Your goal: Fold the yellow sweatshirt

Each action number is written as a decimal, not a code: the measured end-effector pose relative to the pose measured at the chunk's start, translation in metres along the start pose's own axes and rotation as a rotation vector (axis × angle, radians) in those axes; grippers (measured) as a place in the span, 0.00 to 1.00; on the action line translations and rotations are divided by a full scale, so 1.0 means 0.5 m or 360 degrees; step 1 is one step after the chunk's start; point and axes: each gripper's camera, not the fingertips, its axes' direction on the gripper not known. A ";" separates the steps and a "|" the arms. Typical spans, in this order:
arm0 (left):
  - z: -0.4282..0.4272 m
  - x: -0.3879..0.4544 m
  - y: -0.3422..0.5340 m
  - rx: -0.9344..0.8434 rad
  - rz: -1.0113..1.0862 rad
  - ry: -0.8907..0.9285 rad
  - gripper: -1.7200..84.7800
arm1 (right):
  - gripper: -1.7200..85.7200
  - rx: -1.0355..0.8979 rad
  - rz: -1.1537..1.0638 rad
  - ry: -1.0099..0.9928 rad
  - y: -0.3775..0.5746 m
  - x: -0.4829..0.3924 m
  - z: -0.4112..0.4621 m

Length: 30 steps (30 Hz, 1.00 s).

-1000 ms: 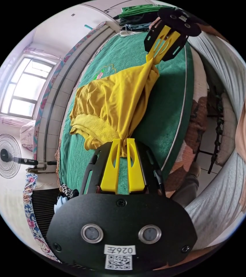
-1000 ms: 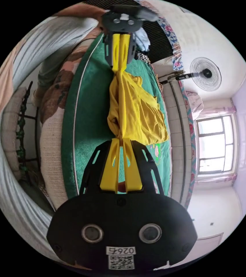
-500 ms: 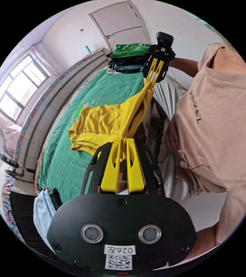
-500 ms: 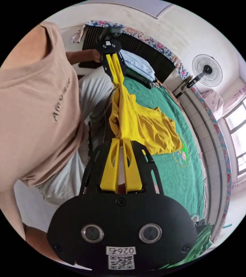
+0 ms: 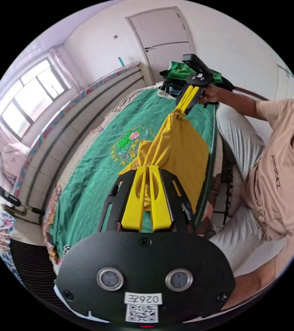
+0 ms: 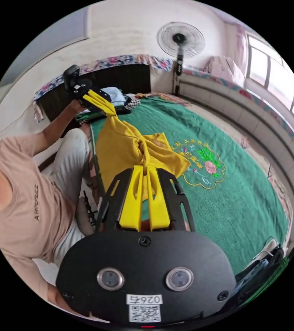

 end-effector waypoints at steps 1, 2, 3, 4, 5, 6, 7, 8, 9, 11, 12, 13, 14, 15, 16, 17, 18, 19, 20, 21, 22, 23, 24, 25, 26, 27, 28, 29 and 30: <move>0.067 -0.047 0.009 -0.0024 -0.0072 0.0070 0.02 | 0.00 -0.0060 0.0097 -0.0049 -0.001 0.063 0.069; 0.100 -0.068 0.015 -0.0042 -0.0105 0.0100 0.02 | 0.00 -0.0088 0.0144 -0.0079 -0.001 0.092 0.103; 0.164 -0.102 0.029 -0.0076 -0.0171 0.0151 0.02 | 0.00 -0.0131 0.0233 -0.0127 0.004 0.143 0.169; 0.223 -0.126 0.046 -0.0092 -0.0227 0.0206 0.02 | 0.00 -0.0188 0.0300 -0.0163 0.011 0.181 0.233; 0.250 -0.135 0.056 -0.0100 -0.0250 0.0229 0.02 | 0.00 -0.0208 0.0322 -0.0169 0.014 0.196 0.263; 0.301 -0.147 0.074 -0.0117 -0.0299 0.0256 0.02 | 0.00 -0.0244 0.0356 -0.0172 0.022 0.218 0.320; 0.347 -0.154 0.090 -0.0149 -0.0331 0.0272 0.01 | 0.00 -0.0278 0.0386 -0.0155 0.032 0.232 0.373; 0.368 -0.156 0.096 -0.0174 -0.0346 0.0272 0.01 | 0.00 -0.0284 0.0400 -0.0145 0.038 0.236 0.397; 0.406 -0.160 0.108 -0.0200 -0.0408 0.0256 0.01 | 0.00 -0.0301 0.0428 -0.0127 0.052 0.241 0.443; 0.455 -0.161 0.136 -0.0183 -0.0558 0.0215 0.01 | 0.01 -0.0296 0.0502 -0.0089 0.076 0.248 0.505; 0.484 -0.156 0.160 -0.0191 -0.0671 0.0126 0.01 | 0.01 -0.0282 0.0573 -0.0087 0.098 0.250 0.544; 0.509 -0.145 0.184 -0.0226 -0.0750 0.0042 0.01 | 0.01 -0.0297 0.0621 -0.0094 0.124 0.244 0.582; 0.520 -0.138 0.195 -0.0255 -0.0776 0.0005 0.01 | 0.02 -0.0301 0.0645 -0.0086 0.138 0.238 0.597; 0.534 -0.124 0.215 -0.0314 -0.0809 -0.0049 0.01 | 0.03 -0.0291 0.0677 -0.0059 0.163 0.221 0.617; 0.533 -0.109 0.232 -0.0338 -0.0841 -0.0080 0.01 | 0.03 -0.0273 0.0685 -0.0036 0.182 0.198 0.625; 0.525 -0.099 0.239 -0.0327 -0.0855 -0.0089 0.01 | 0.04 -0.0267 0.0689 -0.0018 0.188 0.186 0.625; 0.500 -0.073 0.248 -0.0261 -0.0859 -0.0080 0.01 | 0.06 -0.0260 0.0681 0.0039 0.197 0.158 0.623; 0.469 -0.036 0.251 -0.0165 -0.0813 -0.0019 0.01 | 0.06 -0.0261 0.0671 0.0127 0.202 0.124 0.618; 0.454 -0.015 0.251 -0.0117 -0.0775 0.0031 0.01 | 0.06 -0.0265 0.0667 0.0185 0.204 0.105 0.615; 0.430 0.034 0.248 -0.0045 -0.0674 0.0152 0.01 | 0.06 -0.0252 0.0636 0.0312 0.206 0.058 0.608; 0.415 0.089 0.246 -0.0003 -0.0569 0.0248 0.01 | 0.06 -0.0213 0.0586 0.0448 0.205 0.001 0.600; 0.412 0.118 0.245 0.0004 -0.0521 0.0272 0.01 | 0.05 -0.0192 0.0549 0.0505 0.203 -0.032 0.597; 0.418 0.171 0.242 -0.0031 -0.0441 0.0266 0.01 | 0.04 -0.0160 0.0471 0.0602 0.197 -0.102 0.598; 0.438 0.217 0.238 -0.0105 -0.0378 0.0218 0.01 | 0.03 -0.0129 0.0388 0.0681 0.190 -0.180 0.608; 0.453 0.237 0.236 -0.0144 -0.0352 0.0193 0.01 | 0.02 -0.0112 0.0347 0.0710 0.187 -0.219 0.616; 0.494 0.271 0.234 -0.0218 -0.0311 0.0169 0.01 | 0.01 -0.0081 0.0246 0.0726 0.185 -0.293 0.640; 0.553 0.297 0.237 -0.0337 -0.0273 0.0169 0.01 | 0.01 -0.0091 0.0155 0.0723 0.187 -0.347 0.680; 0.592 0.308 0.242 -0.0435 -0.0254 0.0152 0.01 | 0.01 -0.0125 0.0125 0.0730 0.191 -0.361 0.708; 0.663 0.326 0.254 -0.0604 -0.0194 0.0143 0.01 | 0.00 -0.0263 0.0102 0.0770 0.206 -0.363 0.781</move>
